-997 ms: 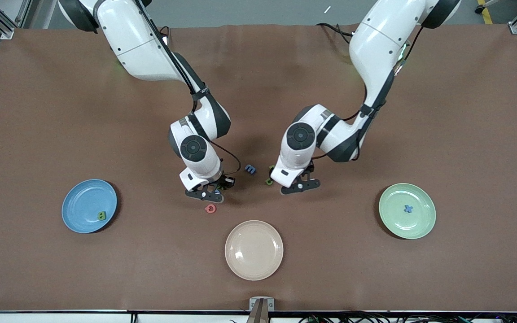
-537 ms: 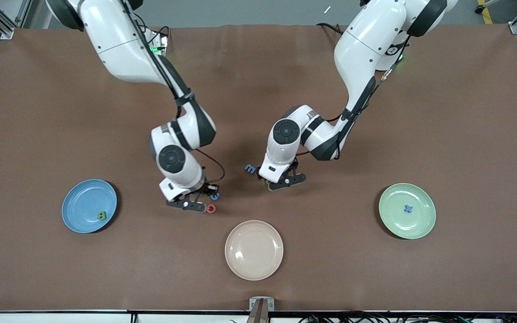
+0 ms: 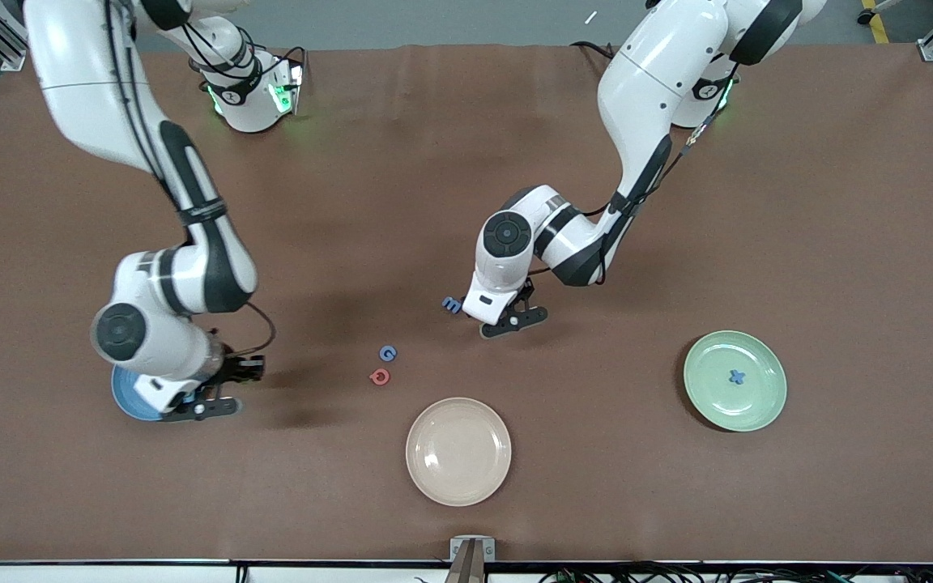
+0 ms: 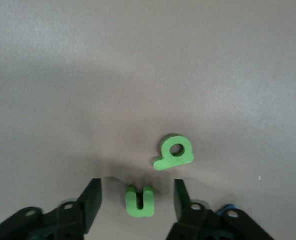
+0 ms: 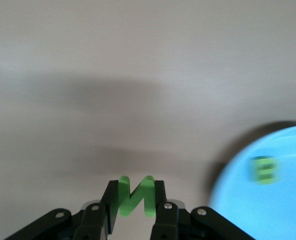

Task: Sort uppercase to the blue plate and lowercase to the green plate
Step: 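Drop the N on the blue plate while the left gripper grasps u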

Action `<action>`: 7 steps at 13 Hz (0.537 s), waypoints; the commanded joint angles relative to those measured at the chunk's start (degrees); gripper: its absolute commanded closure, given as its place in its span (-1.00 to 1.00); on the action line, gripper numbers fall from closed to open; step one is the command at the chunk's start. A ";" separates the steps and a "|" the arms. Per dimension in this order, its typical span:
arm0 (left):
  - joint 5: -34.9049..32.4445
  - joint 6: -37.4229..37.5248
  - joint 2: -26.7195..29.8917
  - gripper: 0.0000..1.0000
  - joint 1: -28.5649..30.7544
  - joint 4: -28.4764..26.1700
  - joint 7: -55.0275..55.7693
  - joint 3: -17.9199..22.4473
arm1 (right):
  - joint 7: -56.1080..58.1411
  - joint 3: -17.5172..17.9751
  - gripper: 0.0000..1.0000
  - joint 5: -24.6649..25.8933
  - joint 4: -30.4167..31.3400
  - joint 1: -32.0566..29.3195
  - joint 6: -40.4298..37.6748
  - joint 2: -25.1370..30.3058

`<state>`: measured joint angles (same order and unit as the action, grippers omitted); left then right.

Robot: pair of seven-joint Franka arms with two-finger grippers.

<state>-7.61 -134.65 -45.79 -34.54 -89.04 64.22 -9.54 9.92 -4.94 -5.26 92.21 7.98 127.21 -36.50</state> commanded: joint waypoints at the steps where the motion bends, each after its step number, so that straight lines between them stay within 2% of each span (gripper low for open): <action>1: 0.58 1.67 0.18 -0.19 -0.70 0.62 0.73 0.49 | 12.36 1.33 0.97 0.52 1.48 -7.33 -0.21 0.91; 3: 0.49 1.67 -0.09 -0.19 -0.87 0.71 0.82 0.49 | 20.02 1.33 0.94 0.60 1.39 -11.56 0.14 0.56; 4: 0.58 1.58 -0.09 -0.14 -1.22 0.71 0.82 0.49 | 21.35 1.33 0.83 0.69 1.39 -12.80 0.31 0.29; 5: 0.58 1.67 -0.17 -0.11 -1.23 0.62 0.82 0.49 | 21.45 1.33 0.45 1.56 1.39 -13.51 0.40 0.03; 6: 0.58 1.67 -0.26 -0.10 -1.23 0.62 0.82 0.49 | 21.63 1.33 -0.45 2.88 1.39 -13.95 0.49 0.03; 7: 0.58 1.67 -0.26 -0.10 -1.49 0.62 0.90 0.49 | 21.63 1.42 -0.72 2.89 1.39 -13.95 0.49 0.03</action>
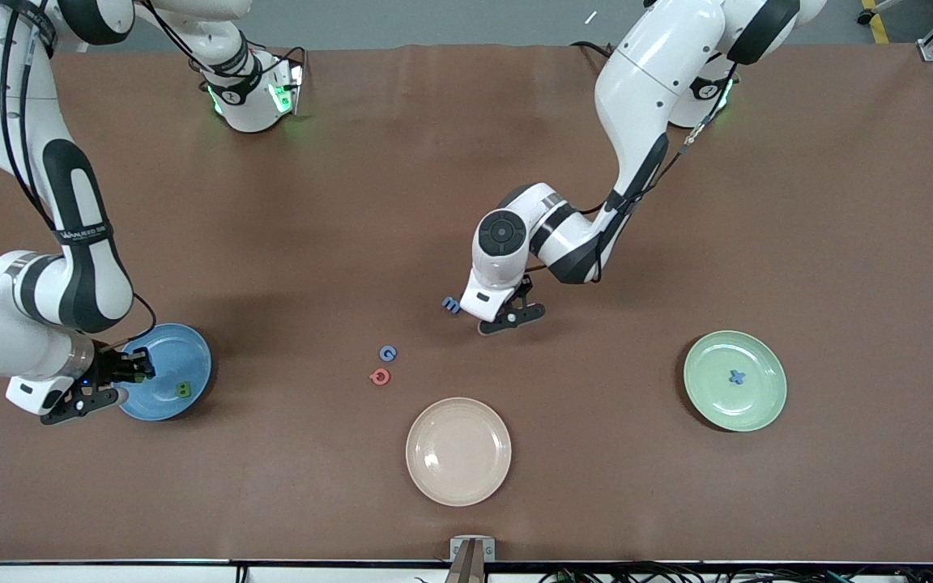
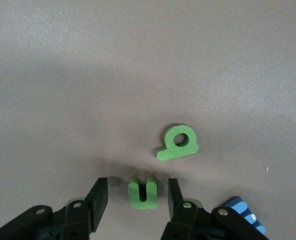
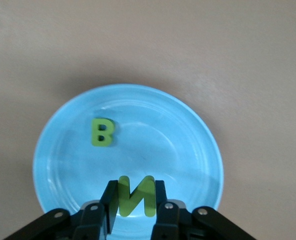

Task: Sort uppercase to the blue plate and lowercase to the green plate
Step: 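Drop the N on the blue plate while the left gripper grasps u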

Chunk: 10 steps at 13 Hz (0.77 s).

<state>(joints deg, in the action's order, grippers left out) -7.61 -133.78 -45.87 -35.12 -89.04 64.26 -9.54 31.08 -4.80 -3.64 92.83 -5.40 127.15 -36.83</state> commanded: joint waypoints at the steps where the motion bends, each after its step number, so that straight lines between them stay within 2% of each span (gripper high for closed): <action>1: 0.58 0.81 -0.27 -0.04 -0.92 0.53 0.78 0.49 | 0.12 1.37 -1.00 0.83 0.77 -0.41 0.56 0.44; 4: 0.58 0.81 -0.19 0.33 -0.83 0.62 0.78 0.49 | -5.12 1.81 -1.00 0.39 -0.71 3.26 0.47 0.62; 8: 0.49 0.80 -0.02 0.87 -0.31 0.53 0.34 0.58 | -28.91 1.81 -1.00 0.30 -1.51 13.98 0.55 0.44; 9: 0.49 1.33 0.34 0.96 0.04 0.45 0.34 0.58 | -34.54 1.81 -1.00 0.30 -1.51 17.23 0.56 0.44; 10: 0.40 3.25 1.82 0.97 0.66 0.44 0.17 0.75 | -38.95 1.81 -1.00 0.22 -1.51 19.78 0.64 0.44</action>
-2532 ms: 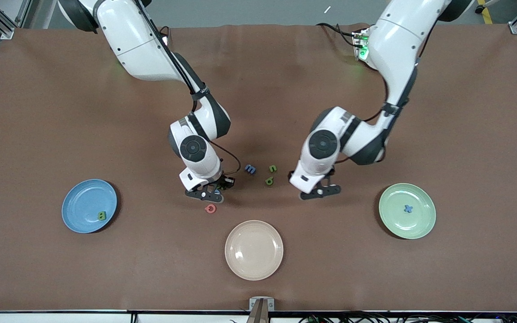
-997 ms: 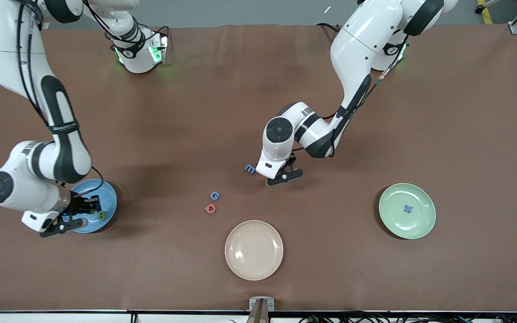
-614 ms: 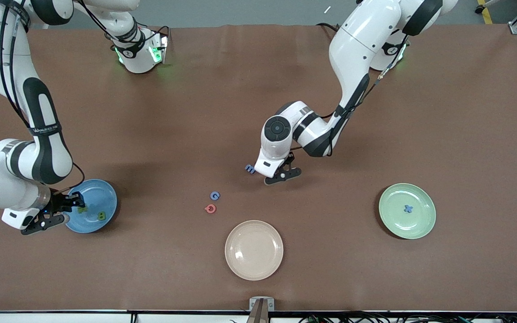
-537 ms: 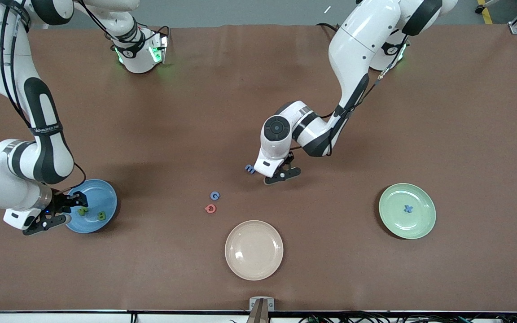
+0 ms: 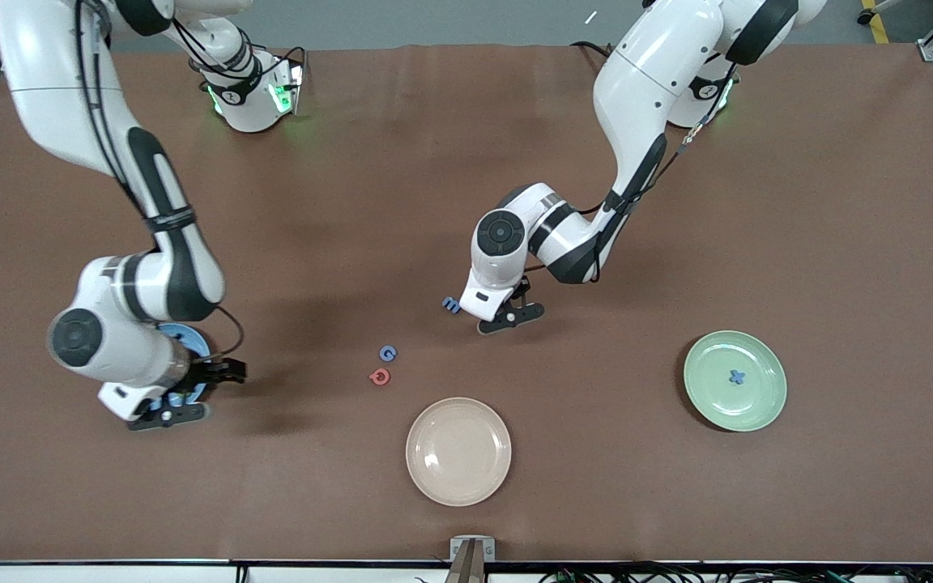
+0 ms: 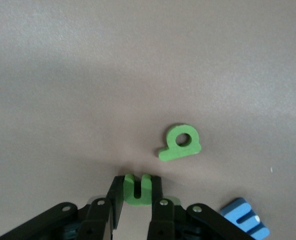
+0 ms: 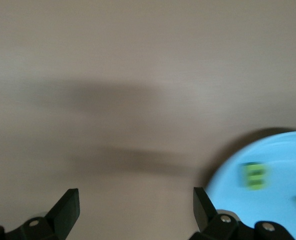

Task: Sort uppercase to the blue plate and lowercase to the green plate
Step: 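Grasp the blue G with the right gripper while the left gripper drops u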

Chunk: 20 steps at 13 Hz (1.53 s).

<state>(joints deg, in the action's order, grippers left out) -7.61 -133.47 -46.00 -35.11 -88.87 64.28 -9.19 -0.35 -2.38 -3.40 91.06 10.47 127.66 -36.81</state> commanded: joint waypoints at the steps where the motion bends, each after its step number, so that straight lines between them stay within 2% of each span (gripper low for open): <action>1: 0.23 5.56 3.53 0.97 2.13 0.19 -0.11 0.40 | -12.08 -0.61 -1.00 -0.98 0.25 6.46 0.30 0.24; 3: 0.05 10.83 6.79 0.98 3.63 0.02 -0.82 0.48 | -17.91 -0.61 -1.00 -3.53 0.25 10.95 2.22 -0.81; 6: -0.22 14.01 10.05 0.98 7.32 -0.16 -4.75 0.48 | -26.25 -0.70 -1.00 -4.16 0.43 16.49 6.09 -3.09; 10: -0.22 14.90 11.99 0.98 16.72 -0.77 -13.63 0.31 | -29.62 -0.70 -1.00 -4.16 0.87 19.67 11.28 -6.08; 13: -0.91 14.20 10.76 0.99 24.62 -0.77 -21.53 0.57 | -31.55 -0.79 -0.85 -3.28 1.04 22.22 13.22 -7.75; 15: -2.41 11.76 9.27 0.99 30.87 -0.42 -30.57 0.40 | -31.38 -0.87 -0.62 -2.41 1.04 22.22 13.75 -8.11; 16: -2.41 9.65 8.48 0.99 32.11 -0.34 -32.88 0.48 | -31.38 -0.96 -0.42 -1.88 1.04 22.22 13.75 -8.11; 19: -2.50 4.72 5.49 0.96 35.18 -0.25 -34.65 0.75 | -30.85 -0.88 0.41 -0.03 1.05 22.22 13.23 -8.11; 20: -2.50 3.66 5.14 0.65 36.07 -0.25 -35.79 0.75 | -30.68 -0.96 0.56 0.06 1.04 22.14 13.14 -8.11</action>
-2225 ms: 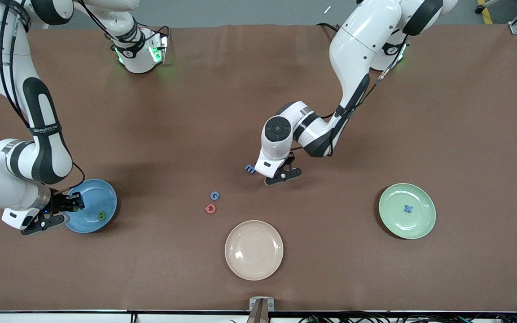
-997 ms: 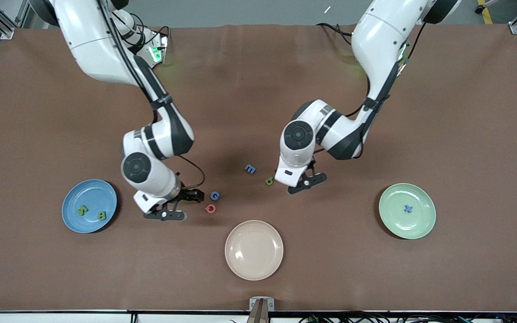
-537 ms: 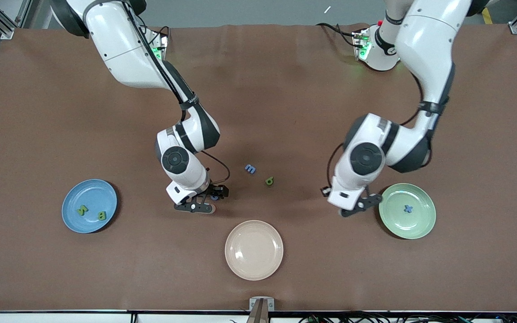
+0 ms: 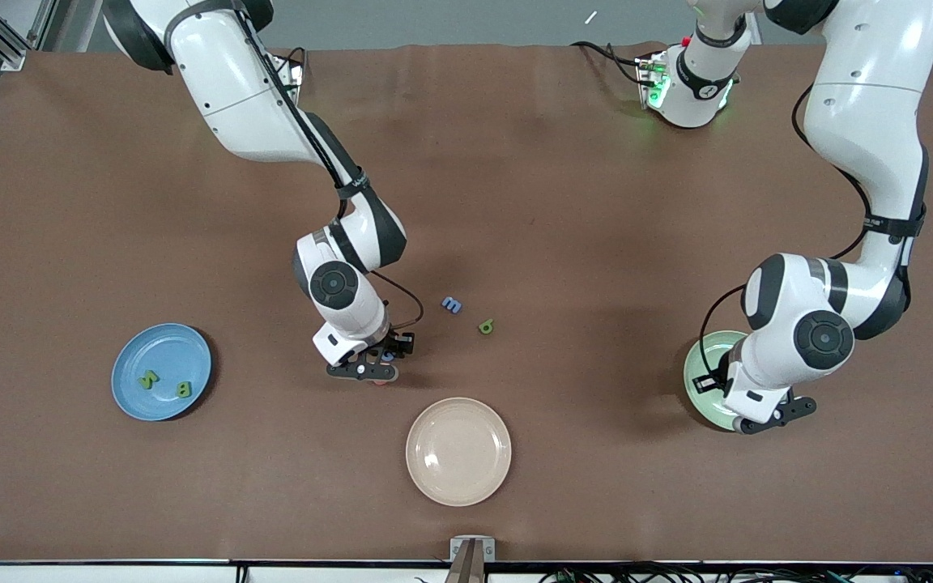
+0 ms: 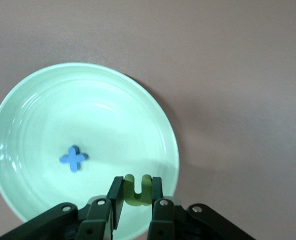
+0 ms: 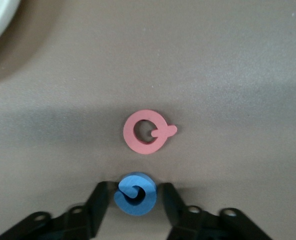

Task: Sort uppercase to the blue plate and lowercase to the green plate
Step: 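Carry the G toward the blue plate while the left gripper reaches b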

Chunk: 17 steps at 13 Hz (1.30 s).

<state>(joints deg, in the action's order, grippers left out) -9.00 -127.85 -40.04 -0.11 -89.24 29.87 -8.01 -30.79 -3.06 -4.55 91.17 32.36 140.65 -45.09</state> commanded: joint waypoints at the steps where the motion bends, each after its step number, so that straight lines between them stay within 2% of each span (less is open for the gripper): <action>1: -1.11 -2.13 -0.92 -0.13 1.59 0.12 -2.17 -0.43 | -0.32 -0.19 0.91 1.21 0.94 0.25 0.07 0.26; 2: -1.02 -2.14 -0.83 -0.78 1.60 0.03 -2.18 -0.43 | -0.32 -0.19 1.00 1.21 0.94 0.16 0.07 0.35; 3: -0.93 -2.05 -0.39 -0.99 1.51 -0.14 -1.48 -0.51 | 0.03 -0.28 1.00 1.30 0.60 -0.19 0.07 0.44; 6: -0.23 1.97 2.15 -0.99 0.73 -0.15 -0.69 -1.39 | 6.42 -0.37 1.00 1.21 0.15 -4.91 -1.51 1.84; 8: -0.14 4.62 3.30 -0.99 -0.68 0.12 4.64 -4.19 | 15.19 -0.46 1.00 1.21 -0.02 -9.92 -4.14 3.68; 11: -0.14 5.16 2.61 -0.98 -6.29 1.60 18.08 -5.44 | 31.35 -0.72 1.00 1.30 -0.37 -18.00 -5.47 5.09; 13: -0.23 5.16 0.94 -0.97 -12.35 2.75 26.87 -5.26 | 42.07 -0.90 0.99 1.21 -0.29 -23.36 -6.43 5.54; 17: -0.40 4.46 -0.38 -0.85 -19.21 3.98 28.40 -5.26 | 57.58 -0.81 0.95 1.03 -0.37 -32.08 -12.66 6.94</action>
<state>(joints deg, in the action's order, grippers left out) -9.00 -123.66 -39.06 -16.67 -87.06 58.25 -13.86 22.24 -5.14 -4.03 89.58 3.21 131.26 -40.36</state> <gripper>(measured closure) 0.035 0.634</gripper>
